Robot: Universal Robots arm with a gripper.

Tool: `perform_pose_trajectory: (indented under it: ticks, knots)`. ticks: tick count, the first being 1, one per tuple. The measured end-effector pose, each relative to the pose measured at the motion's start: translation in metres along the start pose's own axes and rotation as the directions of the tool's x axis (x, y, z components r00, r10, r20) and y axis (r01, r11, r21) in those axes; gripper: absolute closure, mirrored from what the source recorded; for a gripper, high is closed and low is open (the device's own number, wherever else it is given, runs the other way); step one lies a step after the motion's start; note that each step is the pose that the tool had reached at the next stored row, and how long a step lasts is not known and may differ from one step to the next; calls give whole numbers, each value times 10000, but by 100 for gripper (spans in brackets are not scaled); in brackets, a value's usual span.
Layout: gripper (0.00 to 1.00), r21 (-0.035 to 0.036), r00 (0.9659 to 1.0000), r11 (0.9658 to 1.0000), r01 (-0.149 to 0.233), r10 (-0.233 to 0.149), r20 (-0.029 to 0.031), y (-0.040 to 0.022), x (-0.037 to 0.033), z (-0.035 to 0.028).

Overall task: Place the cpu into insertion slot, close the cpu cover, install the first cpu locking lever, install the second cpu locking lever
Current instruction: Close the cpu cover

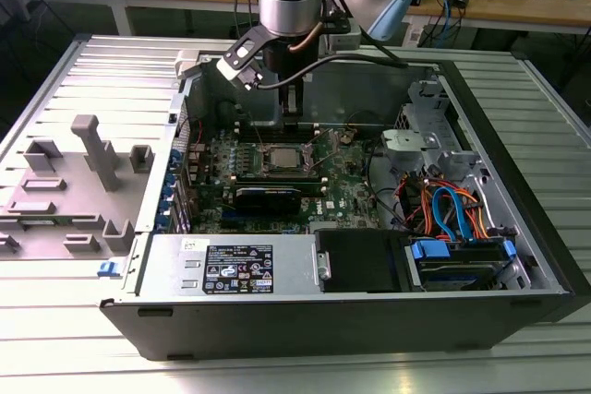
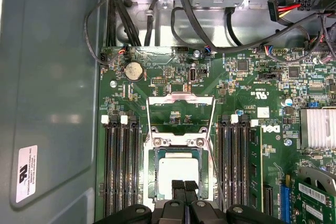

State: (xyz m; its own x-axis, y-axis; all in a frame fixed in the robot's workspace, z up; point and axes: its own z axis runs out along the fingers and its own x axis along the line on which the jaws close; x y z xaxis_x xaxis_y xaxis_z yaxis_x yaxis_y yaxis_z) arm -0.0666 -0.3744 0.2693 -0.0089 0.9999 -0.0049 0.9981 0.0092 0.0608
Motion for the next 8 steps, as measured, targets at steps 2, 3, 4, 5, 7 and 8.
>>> perform_pose_trajectory:
  ticks: [2,3,4,5,7,8]
  knots:
    - [89,0,10000,10000,0,0,1,0,0,0]
    - [89,4,10000,10000,0,0,0,0,0,0]
    - [89,27,10000,10000,0,0,1,0,0,-1]
    - [89,226,10000,9997,0,0,0,0,0,-1]
    - [89,550,10000,9985,2,-2,-3,2,0,-1]
    - [89,555,10000,9985,1,-1,-2,2,0,-1]
